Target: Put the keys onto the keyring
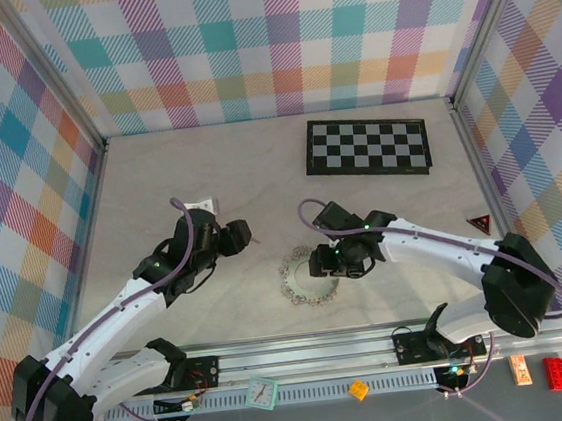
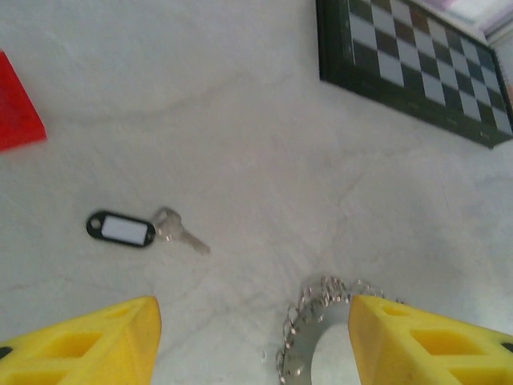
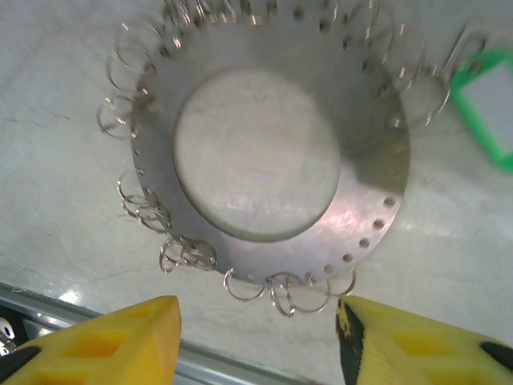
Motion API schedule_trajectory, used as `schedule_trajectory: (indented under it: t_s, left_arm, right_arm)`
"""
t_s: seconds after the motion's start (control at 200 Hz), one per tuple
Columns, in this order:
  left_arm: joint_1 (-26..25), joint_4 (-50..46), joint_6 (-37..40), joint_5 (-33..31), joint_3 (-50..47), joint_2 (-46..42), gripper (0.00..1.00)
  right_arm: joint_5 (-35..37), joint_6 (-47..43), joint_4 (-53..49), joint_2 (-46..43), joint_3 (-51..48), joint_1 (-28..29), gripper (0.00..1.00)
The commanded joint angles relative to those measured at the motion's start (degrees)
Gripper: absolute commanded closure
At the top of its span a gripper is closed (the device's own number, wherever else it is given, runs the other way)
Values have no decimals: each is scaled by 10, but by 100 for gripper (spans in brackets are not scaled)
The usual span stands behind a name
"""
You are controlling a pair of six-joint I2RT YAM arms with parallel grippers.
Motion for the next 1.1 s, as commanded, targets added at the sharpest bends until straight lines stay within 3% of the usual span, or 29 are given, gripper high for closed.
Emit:
schedule_trajectory:
  t_s: [0.0,0.285,0.63,0.855,0.955,1.095]
  left_arm:
    - [6,-16,-24,53,-8,-10,38]
    - [3,-1,-30,82,-15,-15,41]
    - [2,-7,-19,85,-15,-27,41]
    - [2,-12,-8,84,-16,-34,41]
    - [2,-11,-6,84,-18,-35,41]
    - [2,-9,-3,83,-19,-35,41]
  right_arm:
    - [-11,55,-42,27,18,24,50]
    - [0,72,-25,39,-25,59,66]
    - [13,50,-11,108,5,75,69]
    - [20,50,-19,132,23,89,76]
    - [31,55,-33,129,32,93,76]
    - [55,65,-63,110,46,93,68]
